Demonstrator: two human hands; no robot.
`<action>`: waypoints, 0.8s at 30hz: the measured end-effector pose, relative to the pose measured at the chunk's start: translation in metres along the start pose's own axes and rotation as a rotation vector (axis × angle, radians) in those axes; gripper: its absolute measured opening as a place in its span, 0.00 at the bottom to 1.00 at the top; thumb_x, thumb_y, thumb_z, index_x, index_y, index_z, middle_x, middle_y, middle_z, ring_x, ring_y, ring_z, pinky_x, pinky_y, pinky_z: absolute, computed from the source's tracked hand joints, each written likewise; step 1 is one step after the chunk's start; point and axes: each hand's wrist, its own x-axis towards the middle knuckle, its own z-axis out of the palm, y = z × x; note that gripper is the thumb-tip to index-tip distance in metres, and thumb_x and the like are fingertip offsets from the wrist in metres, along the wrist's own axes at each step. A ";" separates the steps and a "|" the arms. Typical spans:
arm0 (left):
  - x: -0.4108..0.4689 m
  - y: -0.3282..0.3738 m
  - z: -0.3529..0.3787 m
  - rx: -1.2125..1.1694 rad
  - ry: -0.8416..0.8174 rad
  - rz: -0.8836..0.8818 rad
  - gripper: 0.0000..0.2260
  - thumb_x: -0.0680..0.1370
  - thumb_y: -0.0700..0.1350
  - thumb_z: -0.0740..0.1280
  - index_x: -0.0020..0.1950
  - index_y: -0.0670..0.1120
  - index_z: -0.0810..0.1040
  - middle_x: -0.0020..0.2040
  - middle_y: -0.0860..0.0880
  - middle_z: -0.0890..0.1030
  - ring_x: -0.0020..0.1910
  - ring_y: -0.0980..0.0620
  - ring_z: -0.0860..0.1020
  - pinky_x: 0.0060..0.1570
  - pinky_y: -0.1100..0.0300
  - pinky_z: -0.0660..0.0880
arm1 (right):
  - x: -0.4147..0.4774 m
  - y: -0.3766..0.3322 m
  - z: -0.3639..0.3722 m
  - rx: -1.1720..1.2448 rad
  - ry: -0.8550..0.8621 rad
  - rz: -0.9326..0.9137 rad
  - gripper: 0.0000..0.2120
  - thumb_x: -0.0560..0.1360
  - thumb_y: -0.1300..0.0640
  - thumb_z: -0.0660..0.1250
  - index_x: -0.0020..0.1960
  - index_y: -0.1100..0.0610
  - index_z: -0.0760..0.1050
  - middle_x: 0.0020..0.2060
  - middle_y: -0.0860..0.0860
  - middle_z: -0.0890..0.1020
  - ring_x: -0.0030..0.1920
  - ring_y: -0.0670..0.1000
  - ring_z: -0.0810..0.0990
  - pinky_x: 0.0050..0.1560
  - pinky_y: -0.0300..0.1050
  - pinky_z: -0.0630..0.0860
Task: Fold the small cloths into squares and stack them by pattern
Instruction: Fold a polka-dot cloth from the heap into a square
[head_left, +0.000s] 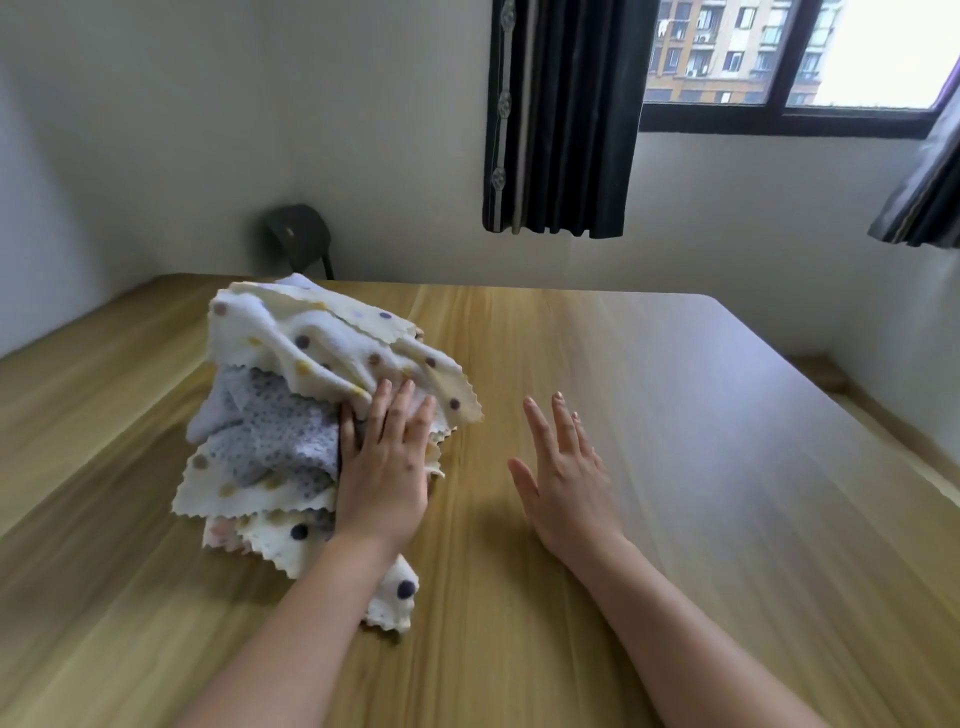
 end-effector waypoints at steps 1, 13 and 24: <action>-0.002 -0.005 -0.001 -0.003 -0.007 0.009 0.29 0.70 0.39 0.66 0.72 0.47 0.68 0.74 0.46 0.65 0.76 0.44 0.57 0.70 0.38 0.52 | -0.003 -0.001 0.000 0.007 -0.009 -0.008 0.31 0.81 0.41 0.50 0.77 0.42 0.37 0.78 0.48 0.40 0.78 0.52 0.44 0.75 0.50 0.51; -0.013 -0.072 -0.025 -0.217 0.092 0.046 0.06 0.68 0.44 0.62 0.42 0.48 0.77 0.44 0.53 0.78 0.54 0.50 0.76 0.60 0.51 0.68 | -0.008 -0.035 -0.003 0.055 -0.060 -0.164 0.30 0.81 0.47 0.58 0.78 0.45 0.48 0.77 0.49 0.55 0.76 0.51 0.57 0.73 0.49 0.61; -0.007 -0.072 -0.012 -0.288 0.204 0.045 0.10 0.69 0.50 0.62 0.47 0.48 0.77 0.41 0.56 0.75 0.46 0.52 0.74 0.54 0.56 0.68 | 0.056 -0.099 0.041 0.714 0.114 0.157 0.08 0.74 0.58 0.66 0.38 0.56 0.71 0.29 0.45 0.73 0.31 0.45 0.72 0.35 0.42 0.70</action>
